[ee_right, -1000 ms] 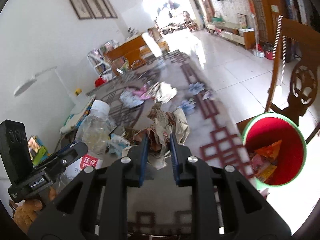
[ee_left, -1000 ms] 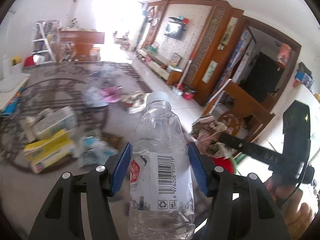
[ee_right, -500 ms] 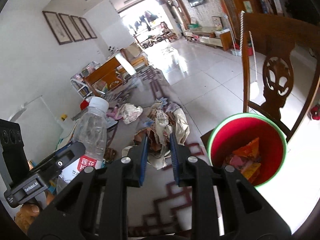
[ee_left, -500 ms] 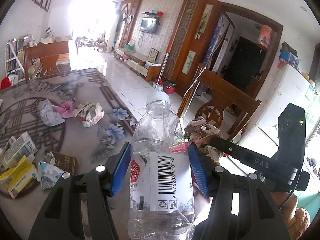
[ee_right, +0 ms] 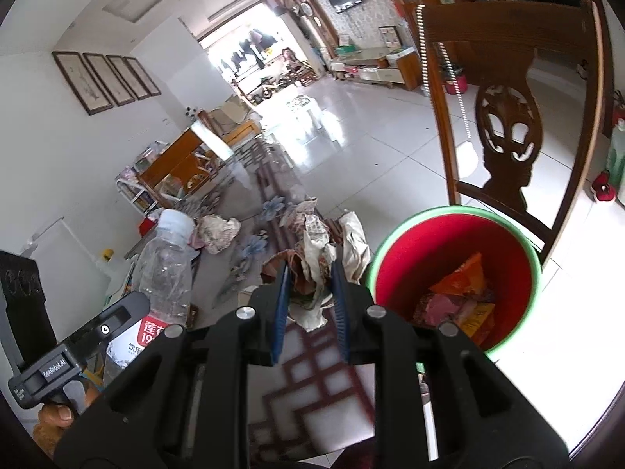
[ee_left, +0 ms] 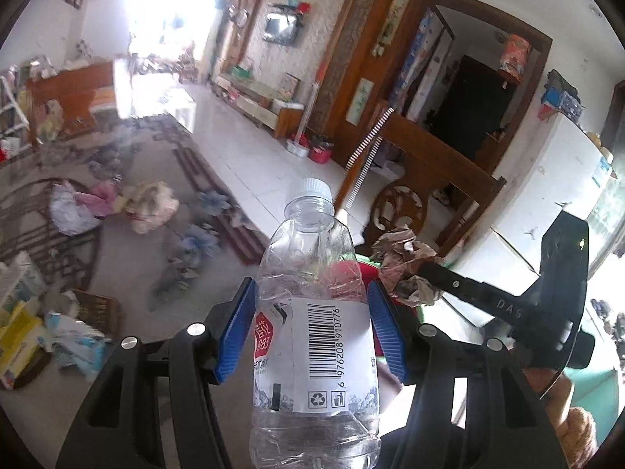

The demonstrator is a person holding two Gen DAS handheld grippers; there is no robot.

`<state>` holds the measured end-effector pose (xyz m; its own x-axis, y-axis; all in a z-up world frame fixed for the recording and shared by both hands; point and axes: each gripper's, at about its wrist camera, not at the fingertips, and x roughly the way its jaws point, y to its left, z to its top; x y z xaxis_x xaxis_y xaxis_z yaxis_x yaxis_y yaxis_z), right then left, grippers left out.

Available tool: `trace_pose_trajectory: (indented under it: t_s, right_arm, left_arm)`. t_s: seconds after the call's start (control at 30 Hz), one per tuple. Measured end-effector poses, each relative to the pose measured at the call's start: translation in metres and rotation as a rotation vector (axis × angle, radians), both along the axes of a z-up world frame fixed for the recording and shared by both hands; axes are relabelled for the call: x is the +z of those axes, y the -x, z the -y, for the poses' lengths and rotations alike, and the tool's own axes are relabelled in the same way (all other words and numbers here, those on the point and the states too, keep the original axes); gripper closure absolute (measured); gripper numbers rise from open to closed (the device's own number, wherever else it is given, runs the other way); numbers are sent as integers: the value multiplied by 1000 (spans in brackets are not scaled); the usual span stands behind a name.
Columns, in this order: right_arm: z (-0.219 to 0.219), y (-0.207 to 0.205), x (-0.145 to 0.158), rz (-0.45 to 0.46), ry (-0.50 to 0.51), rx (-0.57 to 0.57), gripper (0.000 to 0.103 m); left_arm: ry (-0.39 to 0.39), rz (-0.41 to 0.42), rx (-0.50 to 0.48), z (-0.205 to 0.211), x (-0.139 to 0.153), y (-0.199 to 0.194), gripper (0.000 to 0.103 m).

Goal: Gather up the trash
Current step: 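Carry the bottle and crumpled paper toward the red bucket with both grippers, then open both grippers over the red bucket to drop the bottle and paper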

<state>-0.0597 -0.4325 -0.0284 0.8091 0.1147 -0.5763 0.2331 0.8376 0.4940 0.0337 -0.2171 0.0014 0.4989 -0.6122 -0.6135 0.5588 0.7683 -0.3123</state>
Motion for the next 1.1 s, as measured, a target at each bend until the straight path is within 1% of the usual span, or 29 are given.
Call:
trace_pose_trajectory:
  t_s: [0.07,0.17,0.3,0.4,0.43,0.47,0.5,0.53,0.57,0.6,0.67,0.73,0.83,0.9,1.0,1.1]
  right_arm:
    - [8,3,-5,-7,-12,-27,82]
    - [22,7,-12,-21,-14,-66,82]
    - [45,11,-24,-43,-35,-123,81]
    - [58,13,-33,-45,-57,-175,77]
    - [62,14,-37,-42,-70,-196,69]
    - [65,14,-39,-42,-75,-211,64]
    - [68,15,-41,-41,-78,-226,54]
    - [70,15,-43,-39,-79,-237,49]
    - [70,15,-44,-38,-81,-244,48]
    - [71,15,-45,-41,-83,-246,46]
    - [72,14,-47,-43,-97,-242,44]
    - [71,13,-46,-42,-97,-234,43]
    - [63,11,-38,-39,-85,-206,43]
    - [51,9,-27,-30,-82,-172,43]
    - [30,3,-9,-4,-81,-103,38]
    - [-2,-6,11,21,-72,-11,35]
  left_arm:
    - [-5,-33,-34,14,-5,-8,47]
    - [-16,-82,-106,49,-16,-21,47]
    - [-54,-93,-188,90,-27,-31,47]
    - [-74,-101,-237,114,-34,-34,47]
    - [-96,-99,-244,121,-37,-34,46]
    - [-119,-97,-245,128,-39,-35,46]
    - [-143,-98,-240,133,-43,-36,40]
    - [-152,-102,-233,136,-47,-38,36]
    - [-144,-109,-220,136,-49,-41,32]
    - [-127,-120,-206,133,-48,-43,30]
    - [-78,-156,-193,126,-49,-45,28]
    - [-65,-168,-176,118,-48,-46,28]
    - [-40,-165,-141,98,-45,-43,28]
    - [-3,-170,-100,77,-42,-40,28]
    - [34,-182,-31,44,-40,-39,28]
    - [42,-183,65,2,-39,-36,28]
